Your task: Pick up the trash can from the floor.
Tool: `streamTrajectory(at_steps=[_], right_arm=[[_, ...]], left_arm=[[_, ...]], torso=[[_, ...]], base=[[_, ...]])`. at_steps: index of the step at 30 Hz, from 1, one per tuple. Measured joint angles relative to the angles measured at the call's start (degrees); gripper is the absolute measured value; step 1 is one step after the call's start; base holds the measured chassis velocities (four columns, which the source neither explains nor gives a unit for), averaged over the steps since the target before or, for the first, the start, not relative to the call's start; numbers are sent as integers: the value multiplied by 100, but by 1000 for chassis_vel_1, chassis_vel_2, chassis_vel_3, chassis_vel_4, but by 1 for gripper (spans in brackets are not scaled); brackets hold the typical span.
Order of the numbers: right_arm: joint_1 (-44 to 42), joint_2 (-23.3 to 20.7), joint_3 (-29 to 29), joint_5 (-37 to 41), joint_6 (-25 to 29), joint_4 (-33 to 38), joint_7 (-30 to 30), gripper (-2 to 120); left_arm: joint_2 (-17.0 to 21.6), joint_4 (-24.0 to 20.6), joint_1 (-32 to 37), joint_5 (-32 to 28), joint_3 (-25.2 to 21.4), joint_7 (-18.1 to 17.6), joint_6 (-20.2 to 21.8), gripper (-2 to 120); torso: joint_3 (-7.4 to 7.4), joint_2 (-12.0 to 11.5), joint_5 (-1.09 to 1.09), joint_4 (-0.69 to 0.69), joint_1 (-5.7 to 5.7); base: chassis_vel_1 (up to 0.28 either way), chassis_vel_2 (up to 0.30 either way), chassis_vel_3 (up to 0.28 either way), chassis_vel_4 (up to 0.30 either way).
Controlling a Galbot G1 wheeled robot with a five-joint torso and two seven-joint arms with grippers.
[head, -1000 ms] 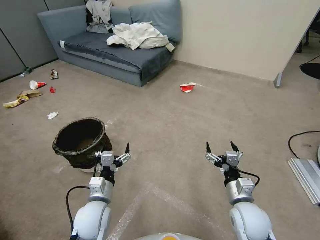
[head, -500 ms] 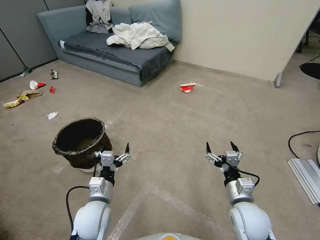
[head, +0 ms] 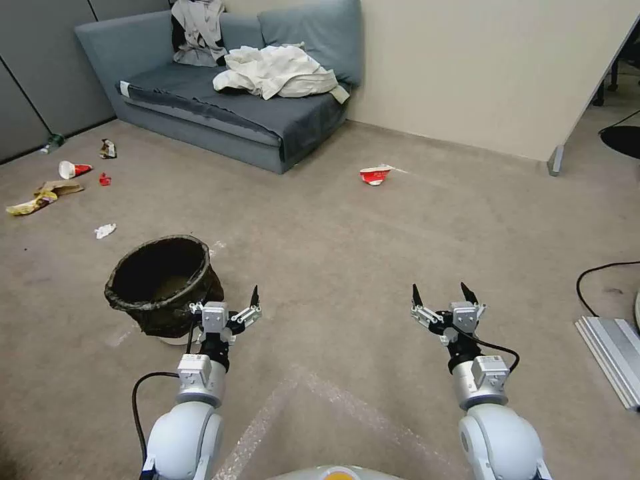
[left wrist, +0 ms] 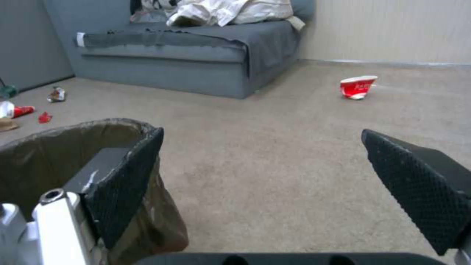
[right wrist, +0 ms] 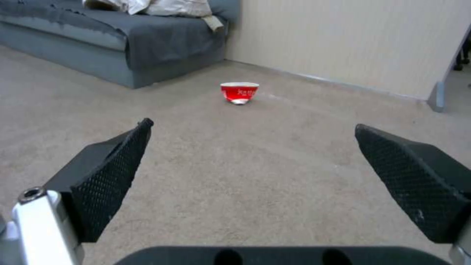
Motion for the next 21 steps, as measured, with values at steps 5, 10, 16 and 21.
streamTrajectory(at_steps=[5, 10, 16, 21], right_arm=[[-340, 222, -143, -235, -538, 874, 181, 100], [-650, 424, -268, -447, -1028, 1662, 351, 100], [-814, 472, -355, -446, -1261, 1861, 422, 100], [-828, 450, -335, -422, -1261, 1833, 409, 100]], left_arm=[[39, -744, 357, 142, -149, -159, 118, 100], [80, -1496, 724, 292, -303, -337, 259, 100], [148, -2268, 1186, 145, -517, -558, 435, 100], [153, -2264, 1192, 23, -528, -565, 451, 100]], torso=[[0, 0, -1, 0, -1], [0, 0, -1, -1, 0], [-1, 0, -2, 0, -1], [0, 1, 0, -1, 0]], base=[[0, 0, 0, 0], [0, 0, 0, 0], [0, 0, 0, 0], [0, 0, 0, 0]])
